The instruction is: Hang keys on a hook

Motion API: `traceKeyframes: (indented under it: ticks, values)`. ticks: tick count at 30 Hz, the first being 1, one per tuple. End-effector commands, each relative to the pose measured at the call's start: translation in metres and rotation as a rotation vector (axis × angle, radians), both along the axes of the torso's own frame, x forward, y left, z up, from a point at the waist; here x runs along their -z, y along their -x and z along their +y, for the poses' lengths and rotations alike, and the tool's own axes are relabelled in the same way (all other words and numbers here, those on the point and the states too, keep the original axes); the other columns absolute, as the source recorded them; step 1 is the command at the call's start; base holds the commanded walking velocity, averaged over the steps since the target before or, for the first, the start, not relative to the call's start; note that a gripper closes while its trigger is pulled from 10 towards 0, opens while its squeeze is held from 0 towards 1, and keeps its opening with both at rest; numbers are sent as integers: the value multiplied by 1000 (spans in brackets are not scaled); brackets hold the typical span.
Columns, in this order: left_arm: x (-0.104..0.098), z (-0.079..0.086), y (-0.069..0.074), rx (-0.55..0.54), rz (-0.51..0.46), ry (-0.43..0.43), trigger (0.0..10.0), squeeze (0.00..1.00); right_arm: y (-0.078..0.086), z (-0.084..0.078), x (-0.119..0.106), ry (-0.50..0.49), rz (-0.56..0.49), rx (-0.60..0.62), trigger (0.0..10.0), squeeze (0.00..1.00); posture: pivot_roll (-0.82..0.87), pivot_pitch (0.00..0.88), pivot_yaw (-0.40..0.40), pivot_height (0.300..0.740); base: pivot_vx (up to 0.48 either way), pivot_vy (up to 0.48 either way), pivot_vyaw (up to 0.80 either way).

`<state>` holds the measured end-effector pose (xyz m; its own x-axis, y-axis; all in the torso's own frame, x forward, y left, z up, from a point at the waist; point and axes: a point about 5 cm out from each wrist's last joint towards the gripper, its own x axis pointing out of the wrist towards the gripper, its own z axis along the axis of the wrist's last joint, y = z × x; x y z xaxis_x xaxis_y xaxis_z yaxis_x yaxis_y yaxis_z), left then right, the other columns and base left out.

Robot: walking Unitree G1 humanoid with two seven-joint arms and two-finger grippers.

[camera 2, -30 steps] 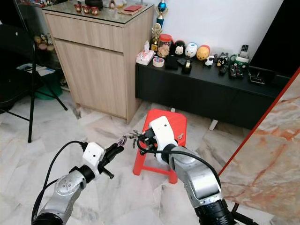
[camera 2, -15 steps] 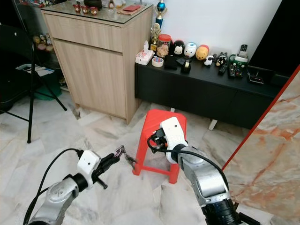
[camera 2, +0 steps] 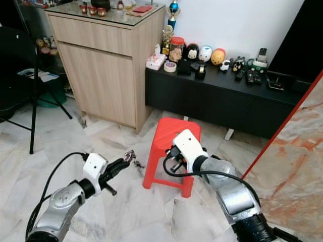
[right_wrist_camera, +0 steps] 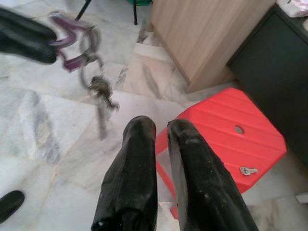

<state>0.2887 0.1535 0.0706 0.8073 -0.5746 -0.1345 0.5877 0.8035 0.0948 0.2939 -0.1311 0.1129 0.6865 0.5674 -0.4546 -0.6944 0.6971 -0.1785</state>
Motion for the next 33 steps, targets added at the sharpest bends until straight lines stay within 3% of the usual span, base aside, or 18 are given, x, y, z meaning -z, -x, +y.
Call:
traceKeyframes:
  ticks: [1, 9, 13, 22, 28, 33]
  values:
    - [-10, -4, -9, -24, -3, 2, 10000, 0, 4, 1, -6, -1, -19, -50, 10000, 0, 67, 0, -107, 740, 0, 0, 0]
    - [-18, -6, -21, -124, 79, -54, 10000, 0, 5, 9, 0, -35, -8, -63, 10000, 0, 68, 0, -104, 740, 0, 0, 0]
    - [-24, -7, -27, -243, 181, -33, 10000, 0, 10, 15, 16, -169, 55, 8, 10000, 0, 80, 0, -104, 740, 0, 0, 0]
    - [-36, -20, -27, -250, 227, -47, 10000, 0, 9, 5, 43, -240, 132, 146, 10000, 0, 74, 0, -97, 740, 0, 0, 0]
    - [-43, -28, -27, -219, 267, -24, 10000, 0, 11, 3, 57, -253, 153, 128, 10000, 0, 80, 0, -94, 740, 0, 0, 0]
    - [-43, -34, -22, -166, 321, -43, 10000, 0, 7, 4, 51, -281, 107, 70, 10000, 0, 81, 0, -90, 740, 0, 0, 0]
